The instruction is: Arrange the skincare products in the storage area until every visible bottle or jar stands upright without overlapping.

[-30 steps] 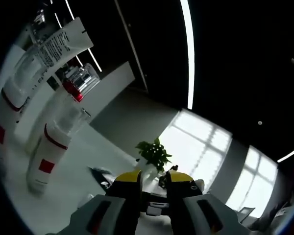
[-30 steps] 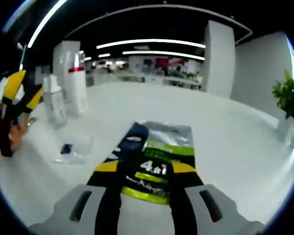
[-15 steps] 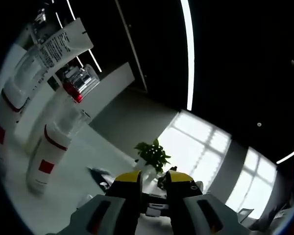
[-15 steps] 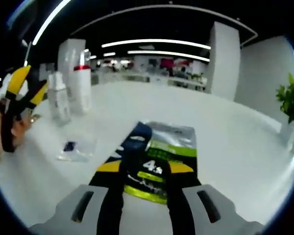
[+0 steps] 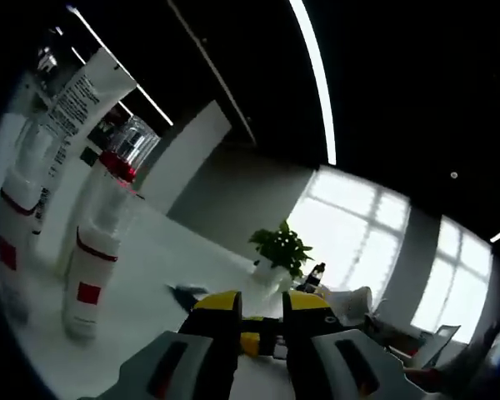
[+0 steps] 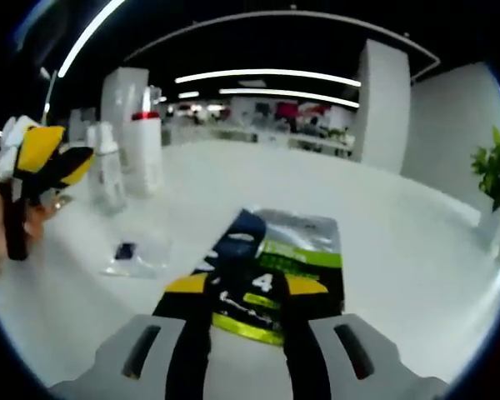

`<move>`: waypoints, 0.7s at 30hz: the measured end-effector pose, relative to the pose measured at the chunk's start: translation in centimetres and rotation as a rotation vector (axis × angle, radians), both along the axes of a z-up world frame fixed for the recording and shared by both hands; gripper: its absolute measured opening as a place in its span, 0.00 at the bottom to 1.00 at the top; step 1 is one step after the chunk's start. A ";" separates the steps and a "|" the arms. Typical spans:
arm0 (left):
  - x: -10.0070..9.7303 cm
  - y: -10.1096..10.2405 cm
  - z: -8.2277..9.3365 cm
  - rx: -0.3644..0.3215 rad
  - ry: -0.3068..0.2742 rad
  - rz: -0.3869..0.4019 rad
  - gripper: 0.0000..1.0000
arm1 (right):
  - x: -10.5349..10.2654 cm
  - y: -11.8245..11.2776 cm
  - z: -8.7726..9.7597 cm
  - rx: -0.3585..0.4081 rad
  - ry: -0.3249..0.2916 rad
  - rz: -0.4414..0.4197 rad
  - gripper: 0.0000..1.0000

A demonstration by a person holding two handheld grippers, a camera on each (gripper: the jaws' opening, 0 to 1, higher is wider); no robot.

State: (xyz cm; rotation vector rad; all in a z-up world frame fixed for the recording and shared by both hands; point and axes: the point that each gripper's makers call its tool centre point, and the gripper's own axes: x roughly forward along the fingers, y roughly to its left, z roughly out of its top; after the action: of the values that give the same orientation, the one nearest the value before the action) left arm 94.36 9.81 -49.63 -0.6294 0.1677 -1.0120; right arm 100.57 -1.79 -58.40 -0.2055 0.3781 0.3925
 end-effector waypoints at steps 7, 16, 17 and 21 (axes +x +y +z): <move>0.7 0.2 -1.1 0.168 -0.059 0.068 0.28 | -0.2 1.7 2.2 0.169 -0.045 0.061 0.67; 1.3 -0.3 -3.8 0.705 -0.194 0.173 0.44 | 0.3 -1.4 5.5 0.244 -0.187 -0.037 0.81; 1.0 -0.6 -4.2 0.758 -0.183 0.142 0.49 | 0.2 -1.5 5.8 0.242 -0.198 -0.044 0.81; 0.5 -1.5 -5.9 0.973 -0.080 0.019 0.72 | 0.1 -2.0 6.6 0.274 -0.215 -0.057 0.81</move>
State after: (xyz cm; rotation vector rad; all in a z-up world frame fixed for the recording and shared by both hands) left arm 94.89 8.30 -55.58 0.2951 0.5387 -0.8089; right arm 100.67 -3.84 -51.77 0.0315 0.1158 0.3578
